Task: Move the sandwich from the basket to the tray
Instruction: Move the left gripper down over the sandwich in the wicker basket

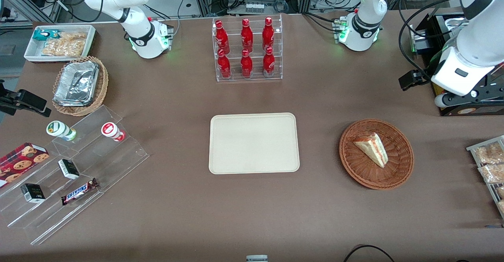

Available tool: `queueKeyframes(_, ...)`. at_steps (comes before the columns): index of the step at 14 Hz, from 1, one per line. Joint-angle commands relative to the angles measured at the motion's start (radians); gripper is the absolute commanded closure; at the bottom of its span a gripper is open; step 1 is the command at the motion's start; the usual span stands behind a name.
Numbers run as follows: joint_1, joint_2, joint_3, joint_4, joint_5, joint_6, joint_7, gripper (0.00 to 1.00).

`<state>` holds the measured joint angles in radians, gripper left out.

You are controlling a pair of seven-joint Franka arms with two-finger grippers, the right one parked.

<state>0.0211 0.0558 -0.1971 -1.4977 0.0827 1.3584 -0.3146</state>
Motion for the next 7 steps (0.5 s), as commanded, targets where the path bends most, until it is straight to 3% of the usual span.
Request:
queueKeyframes(1, 0.005, 0.029, -0.005, 0.034, -0.006, -0.031, 0.019, 0.00)
queueKeyframes(7, 0.013, 0.154, 0.002, 0.036, 0.014, -0.018, 0.003, 0.00)
